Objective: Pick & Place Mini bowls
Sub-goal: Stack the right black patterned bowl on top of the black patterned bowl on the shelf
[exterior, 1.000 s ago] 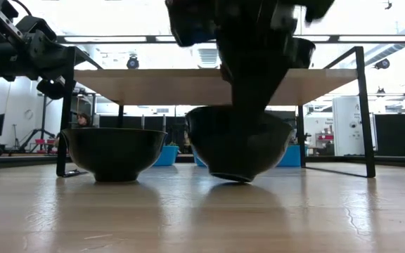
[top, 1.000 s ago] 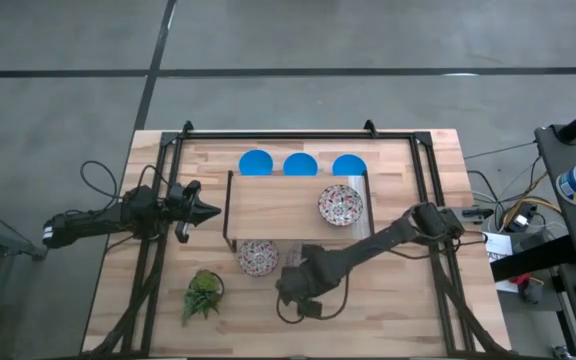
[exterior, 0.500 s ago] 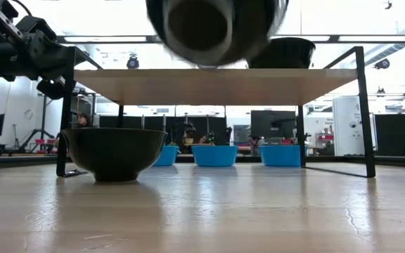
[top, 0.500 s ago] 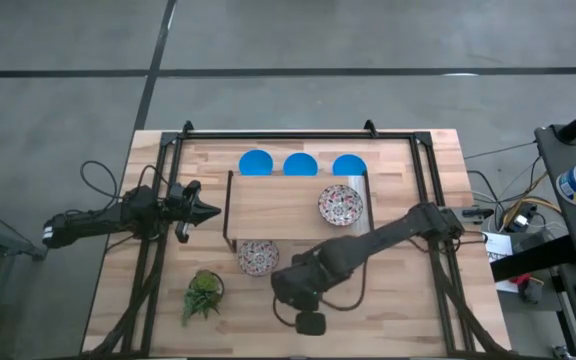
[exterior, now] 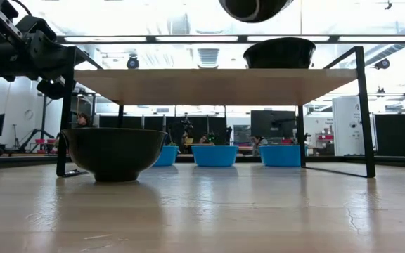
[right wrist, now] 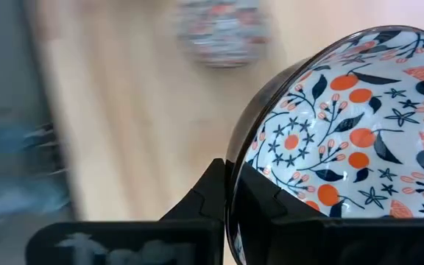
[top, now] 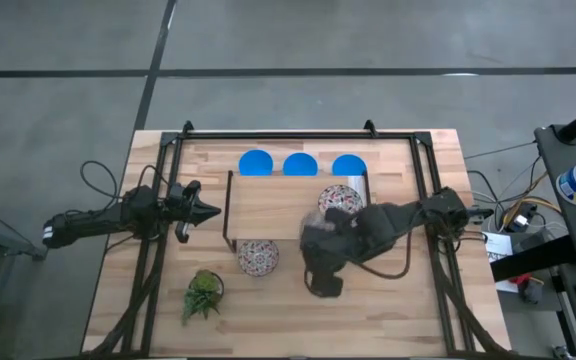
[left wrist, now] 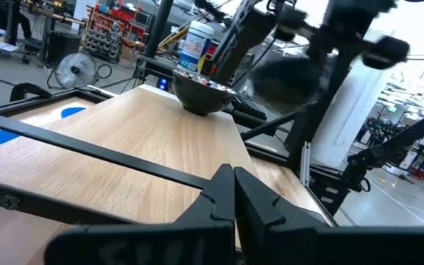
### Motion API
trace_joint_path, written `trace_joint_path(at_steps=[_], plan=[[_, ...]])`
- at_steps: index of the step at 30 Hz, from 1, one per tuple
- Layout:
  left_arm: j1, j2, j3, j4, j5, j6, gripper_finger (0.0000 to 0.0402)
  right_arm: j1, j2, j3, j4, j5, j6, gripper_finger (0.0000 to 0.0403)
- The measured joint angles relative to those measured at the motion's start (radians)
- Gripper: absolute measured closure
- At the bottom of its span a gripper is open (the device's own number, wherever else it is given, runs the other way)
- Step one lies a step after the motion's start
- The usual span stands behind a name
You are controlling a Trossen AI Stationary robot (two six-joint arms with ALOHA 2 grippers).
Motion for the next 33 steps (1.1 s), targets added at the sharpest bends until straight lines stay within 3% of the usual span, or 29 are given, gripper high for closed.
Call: trace_joint_path(at_steps=[5,10,23,33], plan=[[0.0,0.0,0.0,0.0,0.0,0.0,0.0402,-0.026,-0.043,-0.009,-0.032,0.138,0.055,0.0391],[0.0,0.0,0.0,0.0,0.0,0.0,0.0402,-0.07,-0.053,-0.014,-0.035,0.178,0.068,0.0391],[0.0,0.0,0.0,0.0,0.0,0.0,0.0402,-0.183,-0.05,-0.039,-0.037,0.128,-0.116,0.039],[0.0,0.0,0.0,0.0,0.0,0.0,0.0402,-0.196,-0.083,-0.048,-0.035,0.03,-0.09,0.039]])
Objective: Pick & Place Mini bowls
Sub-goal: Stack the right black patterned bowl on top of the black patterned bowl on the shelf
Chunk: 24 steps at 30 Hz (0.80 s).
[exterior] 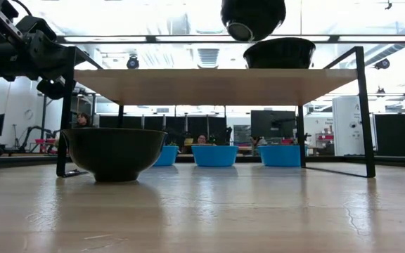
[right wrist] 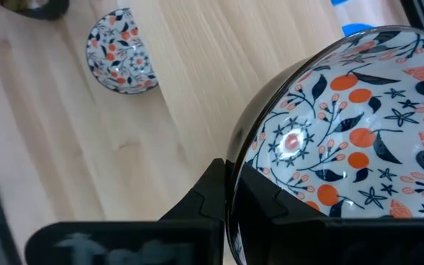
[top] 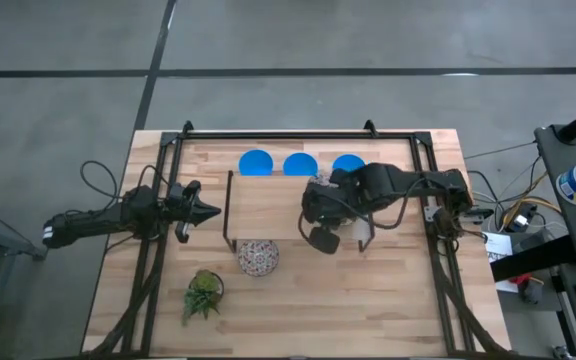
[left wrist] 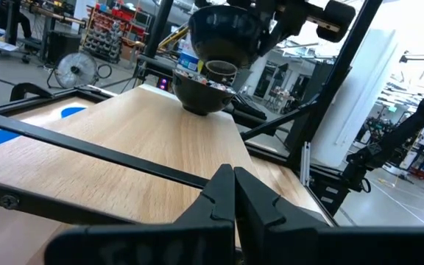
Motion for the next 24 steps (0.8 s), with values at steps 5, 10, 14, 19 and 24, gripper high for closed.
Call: trace_joint_path(at_steps=[5,10,14,19,24], plan=[[0.0,0.0,0.0,0.0,0.0,0.0,0.0402,0.0,-0.098,-0.075,0.001,-0.005,0.065,0.039],[0.0,0.001,0.0,0.0,0.0,0.0,0.0402,0.002,-0.187,-0.2,-0.002,0.002,0.154,0.0391],[0.0,0.001,0.0,0.0,0.0,0.0,0.0402,0.019,-0.212,-0.283,-0.003,0.002,0.136,0.0391],[0.0,0.001,0.0,0.0,0.0,0.0,0.0402,0.052,-0.211,-0.317,-0.001,0.012,0.005,0.0391],[0.0,0.001,0.0,0.0,0.0,0.0,0.0402,0.057,-0.212,-0.337,-0.001,0.038,-0.055,0.0391]])
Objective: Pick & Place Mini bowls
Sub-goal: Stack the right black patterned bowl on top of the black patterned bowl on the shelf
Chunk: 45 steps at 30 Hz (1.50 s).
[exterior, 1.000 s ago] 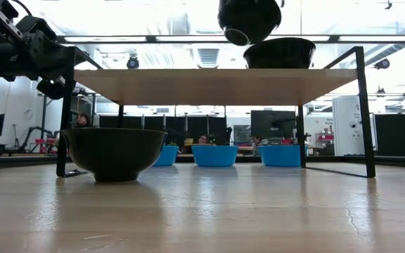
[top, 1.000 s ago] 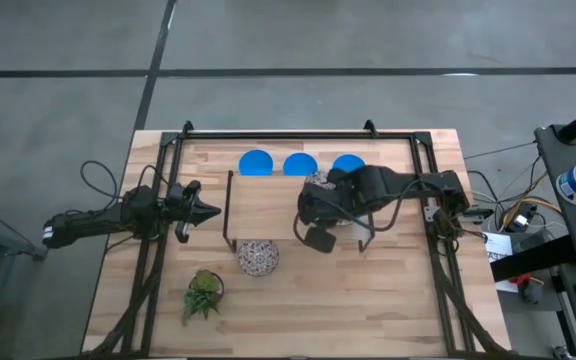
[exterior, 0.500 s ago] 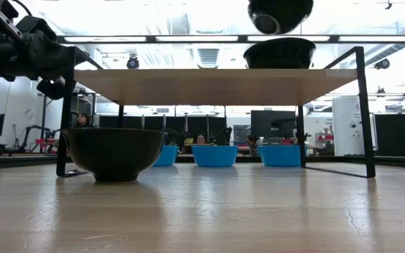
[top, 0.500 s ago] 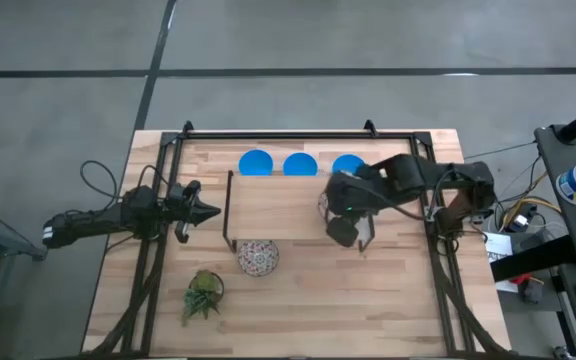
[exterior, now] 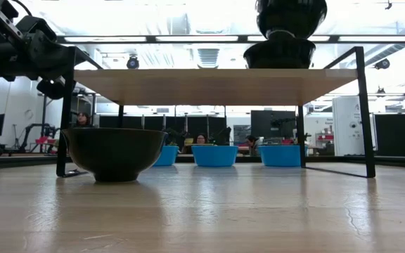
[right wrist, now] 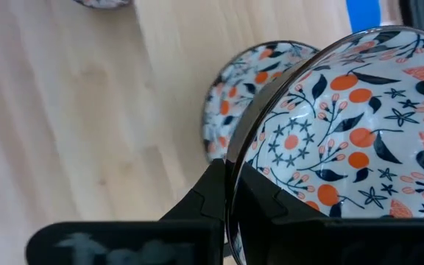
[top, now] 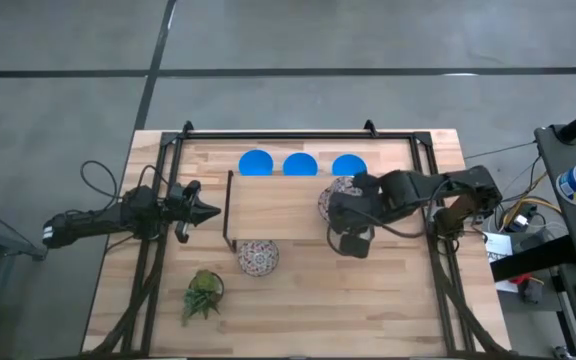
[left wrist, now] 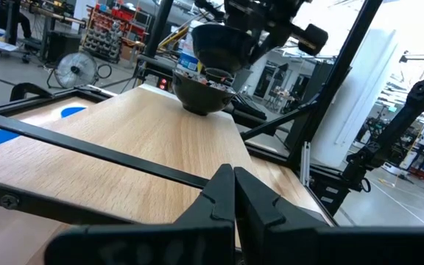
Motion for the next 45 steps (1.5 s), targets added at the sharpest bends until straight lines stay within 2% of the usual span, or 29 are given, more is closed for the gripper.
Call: trace_joint_path(at_steps=[6,13,20,30,45], plan=[[0.0,0.0,0.0,0.0,0.0,0.0,0.0402,-0.002,0.0,-0.055,-0.001,0.018,-0.107,0.0391],[0.0,0.0,0.0,0.0,0.0,0.0,0.0402,0.002,0.006,-0.092,-0.001,0.092,-0.276,0.0391],[0.0,0.0,0.0,0.0,0.0,0.0,0.0402,0.002,0.006,-0.121,0.008,0.063,-0.383,0.039],[0.0,0.0,0.0,0.0,0.0,0.0,0.0402,0.004,0.013,-0.122,0.062,0.023,-0.386,0.039],[0.0,0.0,0.0,0.0,0.0,0.0,0.0402,0.004,0.068,-0.123,0.015,0.01,-0.386,0.039]])
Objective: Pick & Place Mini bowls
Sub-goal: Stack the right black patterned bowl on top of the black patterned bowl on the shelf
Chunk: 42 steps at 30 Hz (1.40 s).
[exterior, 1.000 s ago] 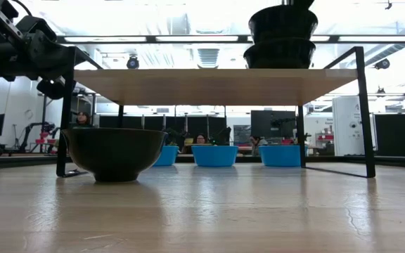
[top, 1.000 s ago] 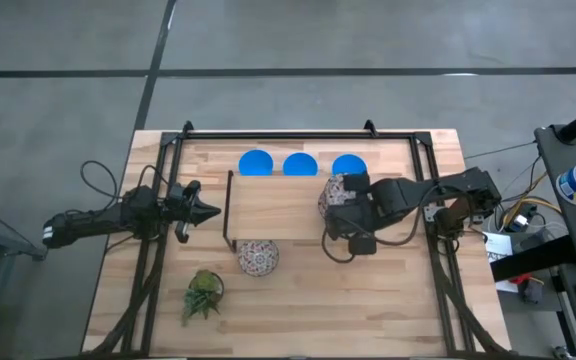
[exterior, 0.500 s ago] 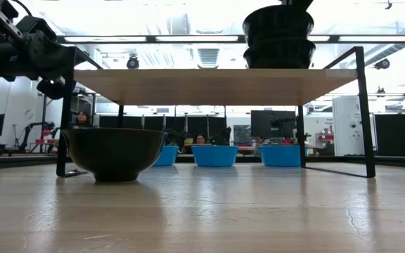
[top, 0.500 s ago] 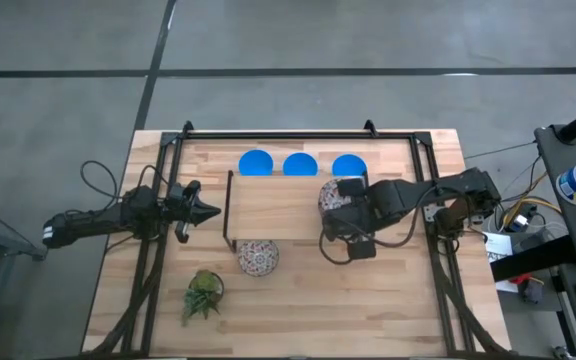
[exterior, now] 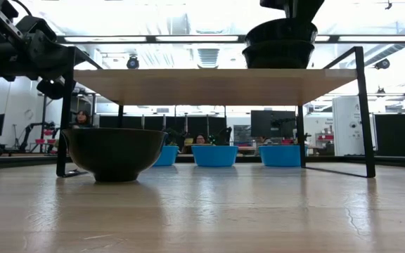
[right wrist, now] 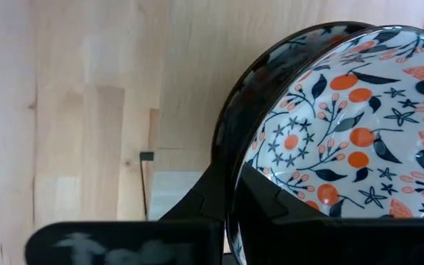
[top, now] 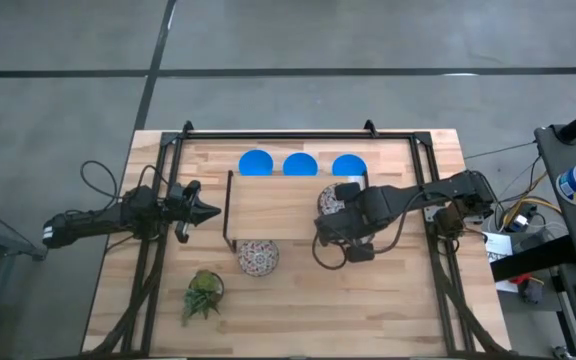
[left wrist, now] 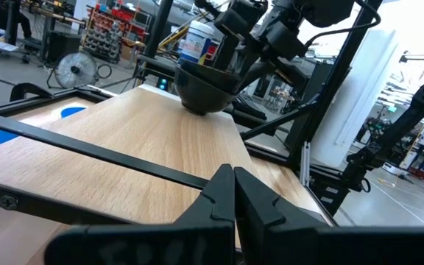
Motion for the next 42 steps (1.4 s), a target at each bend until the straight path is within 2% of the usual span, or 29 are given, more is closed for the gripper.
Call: trace_joint_path(at_steps=[4,16,22,32,42], plan=[[0.0,0.0,0.0,0.0,0.0,0.0,0.0402,0.0,0.0,0.0,-0.001,0.031,0.017,0.0378],[0.0,0.0,0.0,0.0,0.0,0.0,0.0402,0.003,-0.001,0.003,-0.003,0.057,0.029,0.03],[0.0,0.0,0.0,0.0,0.0,0.0,0.0402,0.003,-0.003,0.061,-0.009,0.054,0.008,0.0278],[0.0,0.0,0.0,0.0,0.0,0.0,0.0402,0.003,-0.003,0.133,-0.01,0.076,0.023,0.0259],[0.0,0.0,0.0,0.0,0.0,0.0,0.0402,-0.002,0.013,0.073,-0.008,0.086,0.034,0.0268]])
